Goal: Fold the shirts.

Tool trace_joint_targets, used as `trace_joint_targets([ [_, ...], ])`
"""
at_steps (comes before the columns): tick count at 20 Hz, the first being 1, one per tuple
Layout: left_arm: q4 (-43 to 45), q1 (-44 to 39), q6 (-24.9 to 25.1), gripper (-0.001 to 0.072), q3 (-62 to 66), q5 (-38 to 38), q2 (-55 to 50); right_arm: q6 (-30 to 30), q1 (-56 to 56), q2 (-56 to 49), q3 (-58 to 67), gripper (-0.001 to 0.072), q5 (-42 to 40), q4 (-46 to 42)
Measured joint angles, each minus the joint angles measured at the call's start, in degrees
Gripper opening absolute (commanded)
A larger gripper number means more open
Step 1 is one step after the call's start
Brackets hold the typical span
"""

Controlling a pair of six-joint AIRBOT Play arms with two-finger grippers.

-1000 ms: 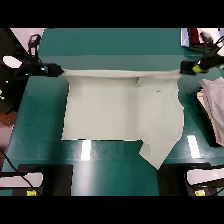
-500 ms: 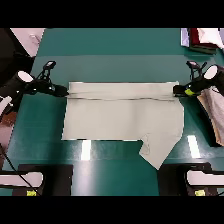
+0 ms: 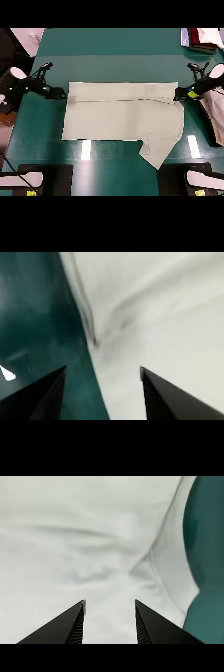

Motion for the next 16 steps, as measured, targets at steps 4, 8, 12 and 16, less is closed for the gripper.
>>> trace_joint_targets([
  [4, 1.92, 2.62, -3.78, 0.0544, -10.16, -5.55, 8.55, -0.07, -0.07, 8.85, -3.87, 0.0365, 1.68, 0.11],
  [8, 2.08, 3.34, -7.3, 0.0544, -23.78, -6.05, 16.0, -0.11, -0.07, 14.93, -7.04, 0.0365, -0.24, 0.17],
  [12, 1.25, 3.56, -8.48, 0.0544, -31.91, -5.18, 19.5, -0.11, -0.07, 17.51, -8.0, 0.0364, -0.96, 0.15],
  [16, -0.74, 3.72, -8.7, 0.0237, -34.93, -4.17, 20.55, -0.11, -0.07, 18.29, -8.2, 0.0365, -1.16, 0.17],
])
